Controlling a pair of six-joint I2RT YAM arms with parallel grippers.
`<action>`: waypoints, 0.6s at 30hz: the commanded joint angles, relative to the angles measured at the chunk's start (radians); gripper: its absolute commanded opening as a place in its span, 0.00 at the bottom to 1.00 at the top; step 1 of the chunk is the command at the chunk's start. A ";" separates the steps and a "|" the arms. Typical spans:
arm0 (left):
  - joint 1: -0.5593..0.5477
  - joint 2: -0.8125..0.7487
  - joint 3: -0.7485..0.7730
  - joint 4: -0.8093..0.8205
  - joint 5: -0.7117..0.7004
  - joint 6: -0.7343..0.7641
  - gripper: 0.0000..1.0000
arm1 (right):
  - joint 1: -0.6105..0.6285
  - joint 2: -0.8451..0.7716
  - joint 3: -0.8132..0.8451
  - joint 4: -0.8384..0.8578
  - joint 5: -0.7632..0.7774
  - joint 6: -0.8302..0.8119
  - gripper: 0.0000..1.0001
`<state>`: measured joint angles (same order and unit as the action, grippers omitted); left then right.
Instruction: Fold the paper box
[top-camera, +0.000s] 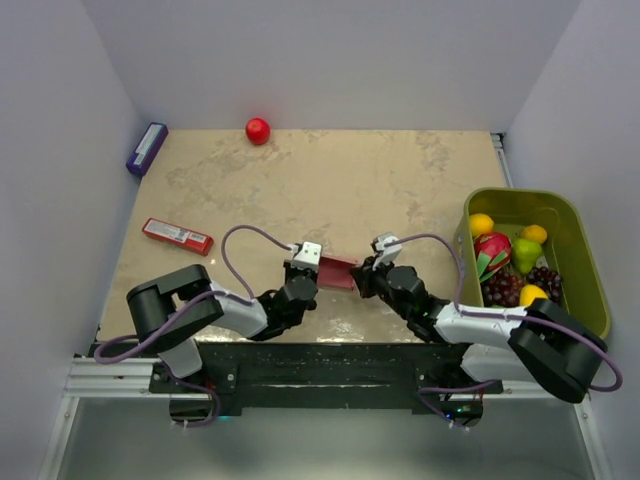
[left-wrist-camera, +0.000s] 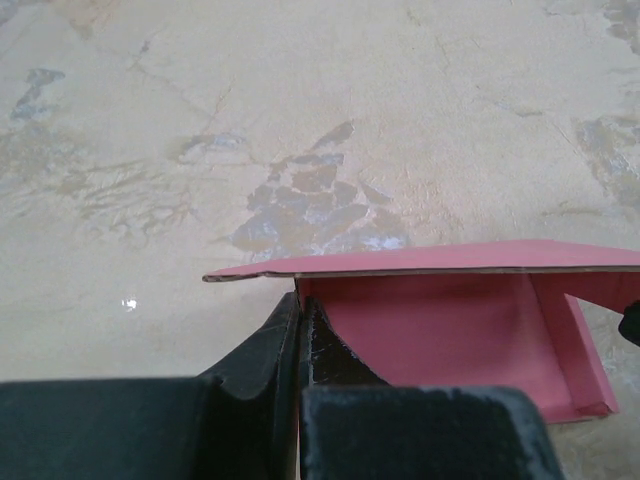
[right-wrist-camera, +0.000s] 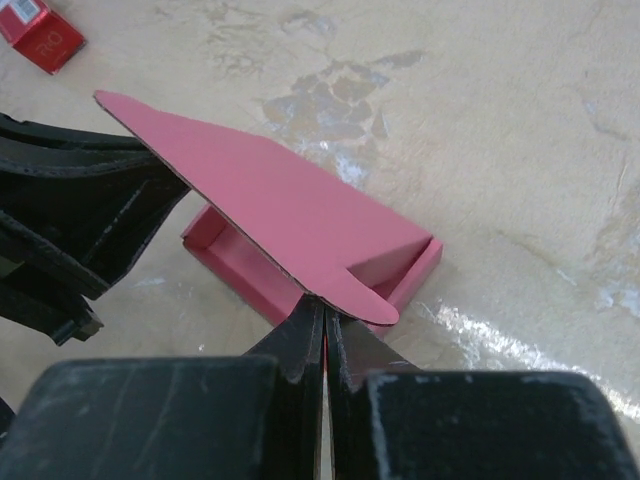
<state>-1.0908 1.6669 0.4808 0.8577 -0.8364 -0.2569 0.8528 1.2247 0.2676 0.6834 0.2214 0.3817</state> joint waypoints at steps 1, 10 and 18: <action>-0.060 0.028 -0.025 -0.006 0.204 -0.151 0.00 | 0.038 0.030 -0.014 -0.062 -0.028 0.078 0.00; -0.073 0.033 0.013 -0.043 0.206 -0.153 0.00 | 0.054 0.061 -0.005 -0.067 -0.008 0.105 0.00; -0.038 -0.065 0.013 -0.178 0.242 0.028 0.00 | 0.055 -0.158 0.107 -0.385 -0.028 0.092 0.37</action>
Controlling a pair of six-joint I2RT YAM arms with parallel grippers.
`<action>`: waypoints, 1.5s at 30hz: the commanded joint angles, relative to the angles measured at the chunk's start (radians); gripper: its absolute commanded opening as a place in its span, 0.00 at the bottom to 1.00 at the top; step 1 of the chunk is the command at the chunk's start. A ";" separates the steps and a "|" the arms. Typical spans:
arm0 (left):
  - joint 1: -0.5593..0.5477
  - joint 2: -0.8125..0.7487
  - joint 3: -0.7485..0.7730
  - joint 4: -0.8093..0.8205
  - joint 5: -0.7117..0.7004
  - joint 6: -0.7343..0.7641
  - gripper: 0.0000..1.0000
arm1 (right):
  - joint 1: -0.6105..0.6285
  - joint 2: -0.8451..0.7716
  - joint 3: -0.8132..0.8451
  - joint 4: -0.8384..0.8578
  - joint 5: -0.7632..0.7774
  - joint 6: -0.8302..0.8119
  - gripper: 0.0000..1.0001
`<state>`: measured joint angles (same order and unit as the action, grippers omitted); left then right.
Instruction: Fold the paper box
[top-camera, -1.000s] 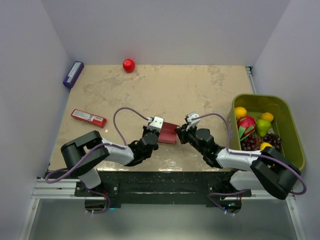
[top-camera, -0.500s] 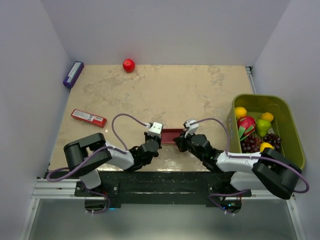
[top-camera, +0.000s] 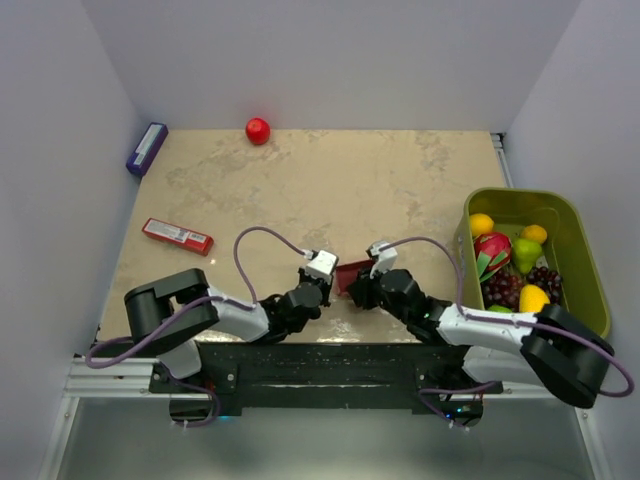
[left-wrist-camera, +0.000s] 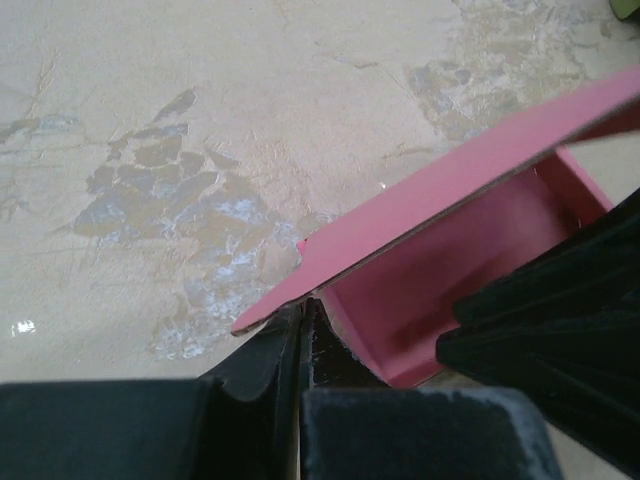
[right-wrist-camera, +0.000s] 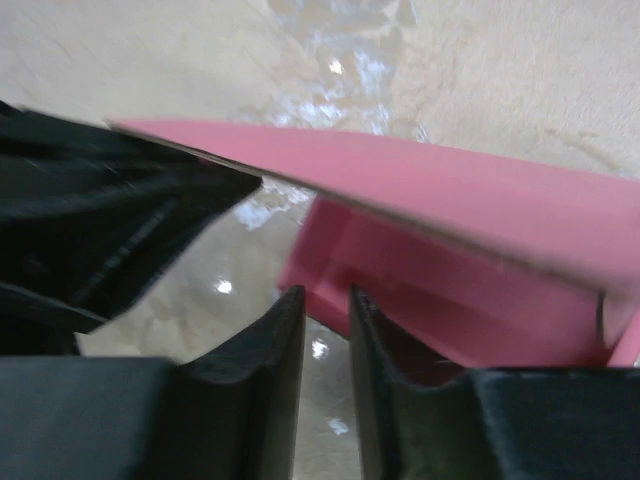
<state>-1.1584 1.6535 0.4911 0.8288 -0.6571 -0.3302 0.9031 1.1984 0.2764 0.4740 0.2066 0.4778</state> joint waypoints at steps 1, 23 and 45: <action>0.045 -0.085 -0.005 -0.163 0.091 0.114 0.00 | 0.005 -0.157 0.142 -0.223 -0.012 -0.013 0.53; 0.319 -0.408 -0.059 -0.480 0.476 0.237 0.00 | -0.274 -0.195 0.293 -0.345 -0.389 -0.419 0.77; 0.344 -0.351 0.012 -0.536 0.507 0.258 0.00 | -0.260 0.004 0.313 -0.227 -0.360 -0.461 0.45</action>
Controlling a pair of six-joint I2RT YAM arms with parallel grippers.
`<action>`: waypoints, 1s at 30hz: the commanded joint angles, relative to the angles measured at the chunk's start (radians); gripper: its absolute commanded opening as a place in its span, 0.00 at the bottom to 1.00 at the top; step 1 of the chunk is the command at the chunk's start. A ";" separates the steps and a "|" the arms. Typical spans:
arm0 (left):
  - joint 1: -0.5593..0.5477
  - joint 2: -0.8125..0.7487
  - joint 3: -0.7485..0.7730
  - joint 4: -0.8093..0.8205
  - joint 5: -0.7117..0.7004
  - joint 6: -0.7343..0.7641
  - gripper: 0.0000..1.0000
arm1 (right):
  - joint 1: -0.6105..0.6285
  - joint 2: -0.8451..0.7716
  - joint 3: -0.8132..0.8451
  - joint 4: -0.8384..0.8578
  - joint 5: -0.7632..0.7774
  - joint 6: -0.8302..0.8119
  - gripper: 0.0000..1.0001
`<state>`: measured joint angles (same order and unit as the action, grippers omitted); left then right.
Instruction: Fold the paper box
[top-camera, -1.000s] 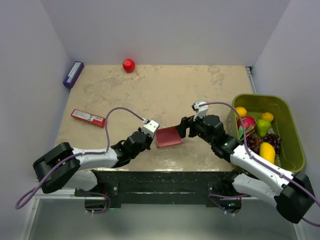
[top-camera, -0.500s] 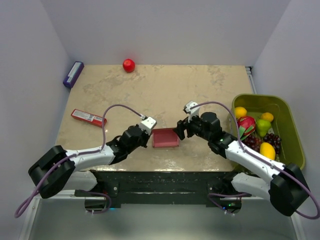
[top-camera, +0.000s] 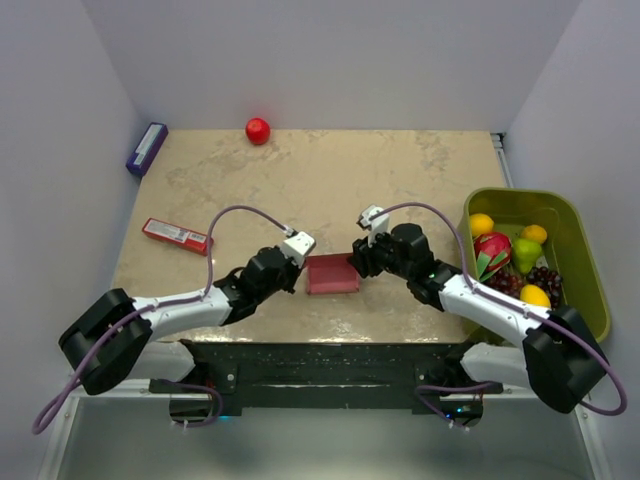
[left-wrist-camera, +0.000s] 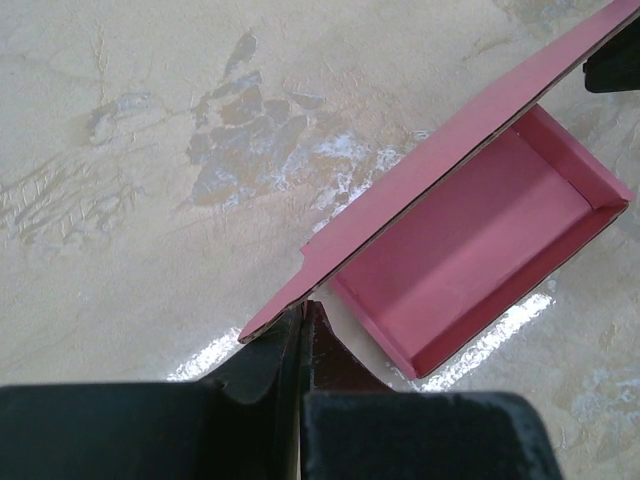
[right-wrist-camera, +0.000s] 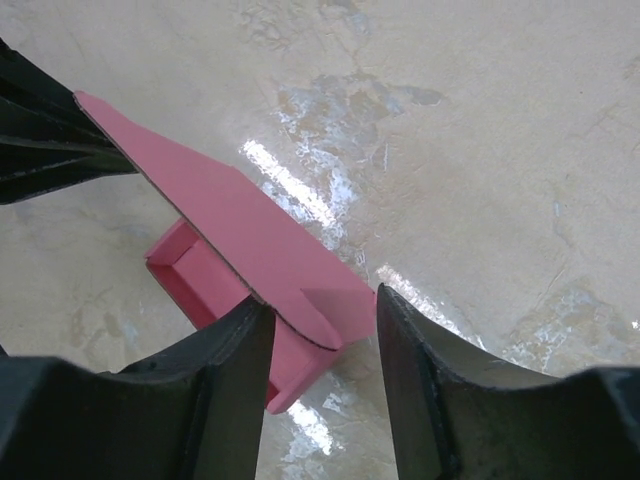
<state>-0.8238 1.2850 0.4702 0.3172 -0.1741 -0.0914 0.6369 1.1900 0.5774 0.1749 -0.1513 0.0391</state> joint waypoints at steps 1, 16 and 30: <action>0.009 0.020 0.039 -0.030 0.024 0.021 0.00 | 0.007 0.023 0.016 0.074 -0.004 -0.027 0.43; 0.006 0.143 0.215 0.006 -0.014 -0.131 0.00 | 0.245 0.135 0.004 0.296 0.457 0.076 0.00; -0.023 0.151 0.067 0.203 -0.123 -0.197 0.00 | 0.280 0.353 0.076 0.466 0.650 0.099 0.00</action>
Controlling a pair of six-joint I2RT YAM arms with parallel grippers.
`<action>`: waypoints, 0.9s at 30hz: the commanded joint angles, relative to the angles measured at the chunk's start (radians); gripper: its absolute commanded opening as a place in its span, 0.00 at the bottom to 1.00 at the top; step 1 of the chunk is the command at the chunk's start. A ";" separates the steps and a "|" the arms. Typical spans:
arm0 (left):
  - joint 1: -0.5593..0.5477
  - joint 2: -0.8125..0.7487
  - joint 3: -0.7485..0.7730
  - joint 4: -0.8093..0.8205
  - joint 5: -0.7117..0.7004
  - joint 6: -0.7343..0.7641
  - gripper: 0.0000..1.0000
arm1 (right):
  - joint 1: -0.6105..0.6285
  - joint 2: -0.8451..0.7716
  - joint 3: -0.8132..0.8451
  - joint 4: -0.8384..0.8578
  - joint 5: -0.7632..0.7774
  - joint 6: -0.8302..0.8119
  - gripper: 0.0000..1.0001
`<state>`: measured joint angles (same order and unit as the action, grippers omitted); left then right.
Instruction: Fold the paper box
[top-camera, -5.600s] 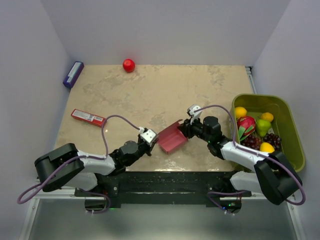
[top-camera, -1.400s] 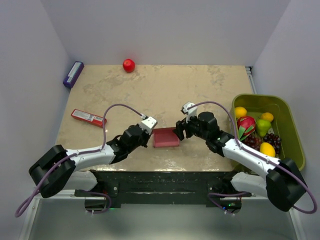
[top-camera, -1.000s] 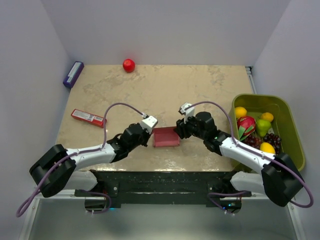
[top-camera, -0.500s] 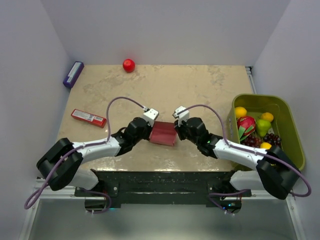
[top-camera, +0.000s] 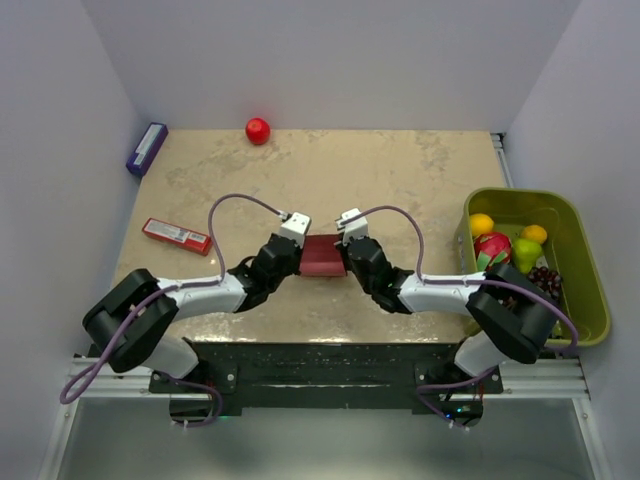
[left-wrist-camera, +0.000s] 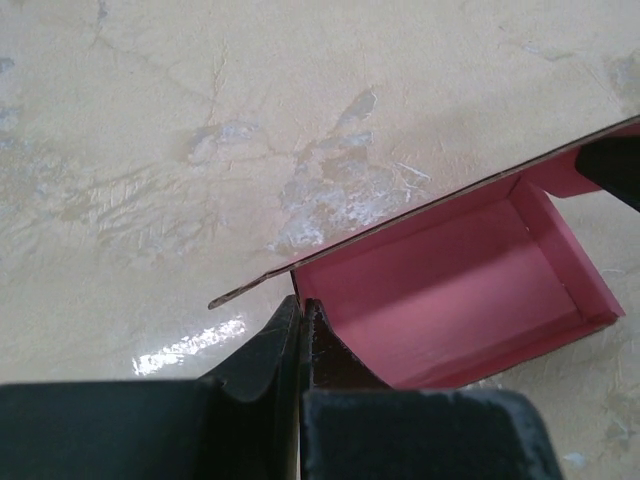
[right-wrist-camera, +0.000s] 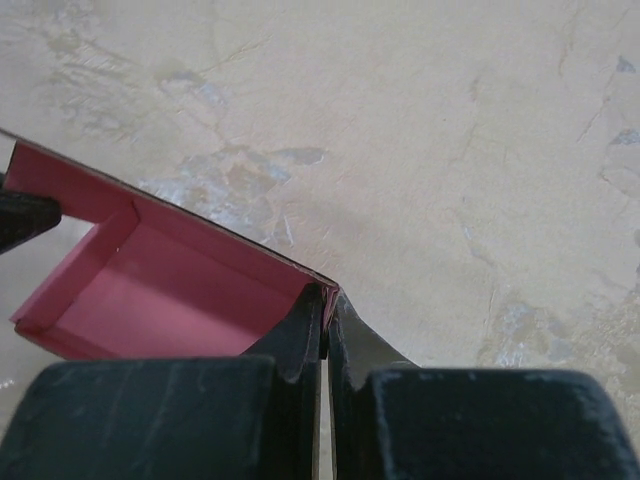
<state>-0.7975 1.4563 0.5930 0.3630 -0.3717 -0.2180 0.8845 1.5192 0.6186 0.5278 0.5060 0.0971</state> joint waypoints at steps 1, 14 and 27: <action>-0.063 -0.019 -0.076 0.184 0.062 -0.089 0.00 | 0.036 0.025 0.033 0.118 -0.001 0.049 0.00; -0.100 0.055 0.024 0.171 -0.004 -0.150 0.00 | 0.111 0.084 0.023 0.152 0.092 0.101 0.00; -0.124 0.096 0.001 0.243 0.020 -0.233 0.00 | 0.125 0.108 0.030 0.143 0.120 0.127 0.00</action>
<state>-0.8543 1.5169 0.5529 0.5205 -0.5072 -0.3840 0.9619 1.6035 0.6186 0.6186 0.7254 0.1799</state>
